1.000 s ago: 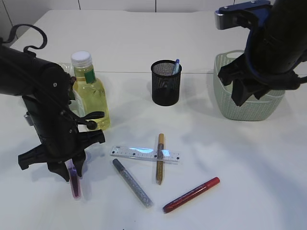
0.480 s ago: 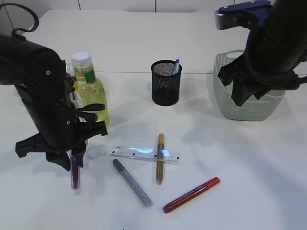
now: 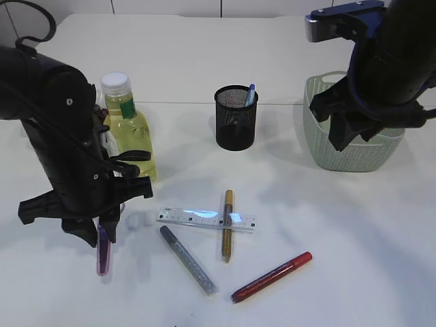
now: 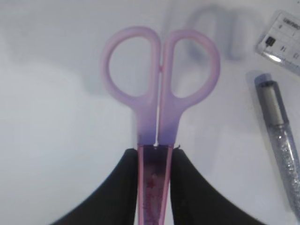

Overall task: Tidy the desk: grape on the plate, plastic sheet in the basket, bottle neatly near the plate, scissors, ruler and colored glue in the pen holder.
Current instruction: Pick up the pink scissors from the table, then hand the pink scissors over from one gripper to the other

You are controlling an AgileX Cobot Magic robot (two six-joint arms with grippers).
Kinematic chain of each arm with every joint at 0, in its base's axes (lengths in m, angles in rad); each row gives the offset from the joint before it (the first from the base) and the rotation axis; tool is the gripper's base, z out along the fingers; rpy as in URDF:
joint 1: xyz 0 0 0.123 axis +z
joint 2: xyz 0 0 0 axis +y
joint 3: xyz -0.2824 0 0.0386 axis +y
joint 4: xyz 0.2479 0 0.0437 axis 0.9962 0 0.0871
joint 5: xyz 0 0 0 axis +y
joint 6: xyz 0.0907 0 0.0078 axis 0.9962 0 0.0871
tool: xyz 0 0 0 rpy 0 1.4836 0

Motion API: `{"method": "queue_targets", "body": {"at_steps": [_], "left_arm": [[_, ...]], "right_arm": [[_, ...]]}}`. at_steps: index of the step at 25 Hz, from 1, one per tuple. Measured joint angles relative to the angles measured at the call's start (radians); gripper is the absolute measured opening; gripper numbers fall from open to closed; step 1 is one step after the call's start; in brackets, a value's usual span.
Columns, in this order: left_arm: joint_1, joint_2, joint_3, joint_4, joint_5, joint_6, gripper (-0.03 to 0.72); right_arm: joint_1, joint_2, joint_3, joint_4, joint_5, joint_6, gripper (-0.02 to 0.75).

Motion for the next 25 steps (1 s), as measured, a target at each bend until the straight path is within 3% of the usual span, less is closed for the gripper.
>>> {"method": "queue_targets", "body": {"at_steps": [12,25], "left_arm": [[-0.106,-0.004,0.000,0.025,0.004,0.043,0.143],[-0.112,-0.120,0.000,0.030,-0.083,0.177,0.143]], "right_arm": [[0.000,0.000,0.000,0.000,0.000,0.000,0.353],[0.000,0.000,0.000,0.000,0.000,0.000,0.352]]}}
